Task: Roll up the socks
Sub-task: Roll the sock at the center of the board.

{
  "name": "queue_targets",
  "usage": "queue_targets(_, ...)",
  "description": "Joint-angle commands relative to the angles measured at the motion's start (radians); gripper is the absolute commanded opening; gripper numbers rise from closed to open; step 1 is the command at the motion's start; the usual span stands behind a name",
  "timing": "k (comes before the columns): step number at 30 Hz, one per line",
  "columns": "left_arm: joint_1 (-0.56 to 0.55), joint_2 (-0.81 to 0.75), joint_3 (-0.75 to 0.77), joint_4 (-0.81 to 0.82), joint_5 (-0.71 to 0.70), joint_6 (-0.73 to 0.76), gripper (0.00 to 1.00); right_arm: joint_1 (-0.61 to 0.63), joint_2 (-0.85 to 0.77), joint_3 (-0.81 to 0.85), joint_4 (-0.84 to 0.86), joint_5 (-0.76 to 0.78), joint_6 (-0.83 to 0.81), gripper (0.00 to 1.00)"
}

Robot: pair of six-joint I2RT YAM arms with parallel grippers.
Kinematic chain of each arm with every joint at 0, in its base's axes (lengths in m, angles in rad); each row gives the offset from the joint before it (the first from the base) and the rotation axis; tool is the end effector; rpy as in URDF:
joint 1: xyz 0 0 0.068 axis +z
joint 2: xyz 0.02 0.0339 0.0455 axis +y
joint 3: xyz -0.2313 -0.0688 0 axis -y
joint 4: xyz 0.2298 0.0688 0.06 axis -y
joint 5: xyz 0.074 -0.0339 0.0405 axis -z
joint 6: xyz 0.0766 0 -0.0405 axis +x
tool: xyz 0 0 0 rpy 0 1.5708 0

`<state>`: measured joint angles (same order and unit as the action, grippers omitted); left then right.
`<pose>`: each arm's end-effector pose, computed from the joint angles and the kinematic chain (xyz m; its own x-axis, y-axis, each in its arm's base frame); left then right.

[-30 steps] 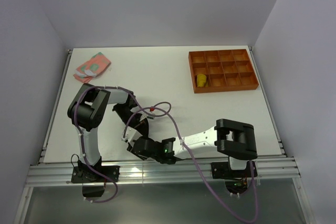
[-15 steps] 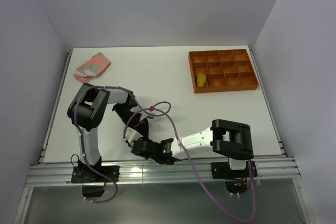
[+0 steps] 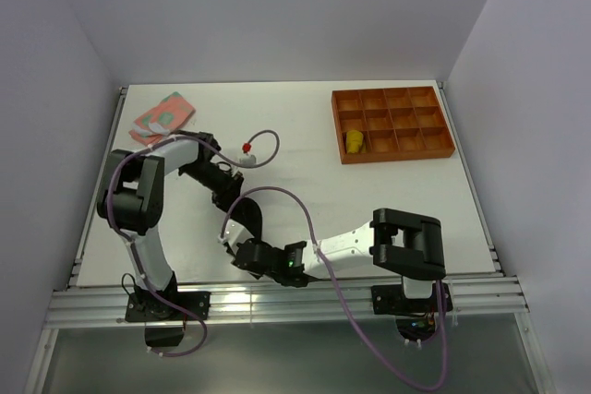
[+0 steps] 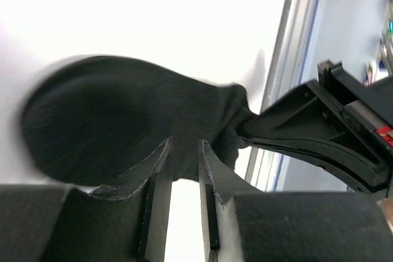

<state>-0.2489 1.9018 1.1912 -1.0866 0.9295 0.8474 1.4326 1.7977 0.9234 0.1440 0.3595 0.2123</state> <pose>0.2578 -0.1289 0.1111 -0.6454 0.6267 -0.4367 0.6901 0.2332 -0.6851 0.0782 0.3668 0.1039 -0.2776 -0.5640 -0.7777 -0.8517 0.5190 -0.0724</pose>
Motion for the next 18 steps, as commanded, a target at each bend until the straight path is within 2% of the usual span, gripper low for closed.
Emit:
queue_targets(1, 0.059, -0.073, 0.016, 0.074, 0.063, -0.054, 0.28, -0.014, 0.005, -0.026, -0.018, -0.088, 0.047, 0.00)
queue_targets(6, 0.180, -0.176, -0.027, 0.206, 0.057, -0.185, 0.24, -0.076, -0.001, 0.021, -0.079, -0.224, 0.056, 0.00)
queue_targets(10, 0.267, -0.251, -0.064, 0.264, 0.063, -0.215, 0.20, -0.181, 0.017, 0.075, -0.138, -0.439, 0.068, 0.00)
queue_targets(13, 0.313, -0.309, -0.093, 0.248, 0.042, -0.151, 0.23, -0.251, 0.038, 0.118, -0.191, -0.505, 0.081, 0.00)
queue_targets(18, 0.323, -0.398, -0.156, 0.189, -0.011, -0.018, 0.27, -0.360, 0.083, 0.184, -0.241, -0.715, 0.090, 0.00)
